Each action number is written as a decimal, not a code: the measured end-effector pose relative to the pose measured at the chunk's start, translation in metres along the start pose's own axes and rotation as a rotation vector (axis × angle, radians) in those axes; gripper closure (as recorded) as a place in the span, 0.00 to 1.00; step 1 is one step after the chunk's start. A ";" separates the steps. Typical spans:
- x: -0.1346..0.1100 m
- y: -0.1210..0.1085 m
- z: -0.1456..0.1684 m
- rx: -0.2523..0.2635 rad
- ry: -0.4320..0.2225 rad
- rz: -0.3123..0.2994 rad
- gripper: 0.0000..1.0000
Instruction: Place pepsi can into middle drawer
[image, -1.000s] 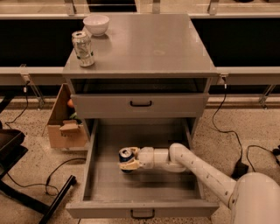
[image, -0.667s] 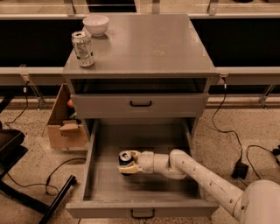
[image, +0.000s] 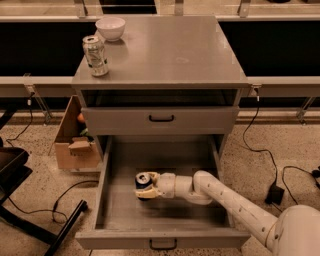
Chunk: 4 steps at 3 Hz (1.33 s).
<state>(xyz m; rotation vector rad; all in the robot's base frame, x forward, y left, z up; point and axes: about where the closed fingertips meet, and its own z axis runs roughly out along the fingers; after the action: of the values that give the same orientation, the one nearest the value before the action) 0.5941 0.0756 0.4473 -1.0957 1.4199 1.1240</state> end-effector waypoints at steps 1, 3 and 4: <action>0.000 0.000 0.000 0.000 0.000 0.000 0.35; 0.000 0.000 0.000 0.000 0.000 0.000 0.00; -0.002 0.000 0.006 -0.017 -0.006 0.009 0.00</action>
Offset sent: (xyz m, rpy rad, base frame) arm 0.0000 0.0000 0.0000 0.0000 0.0000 0.0000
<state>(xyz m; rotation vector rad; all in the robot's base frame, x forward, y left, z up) 0.5950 0.0816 0.4489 -1.0987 1.4144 1.1468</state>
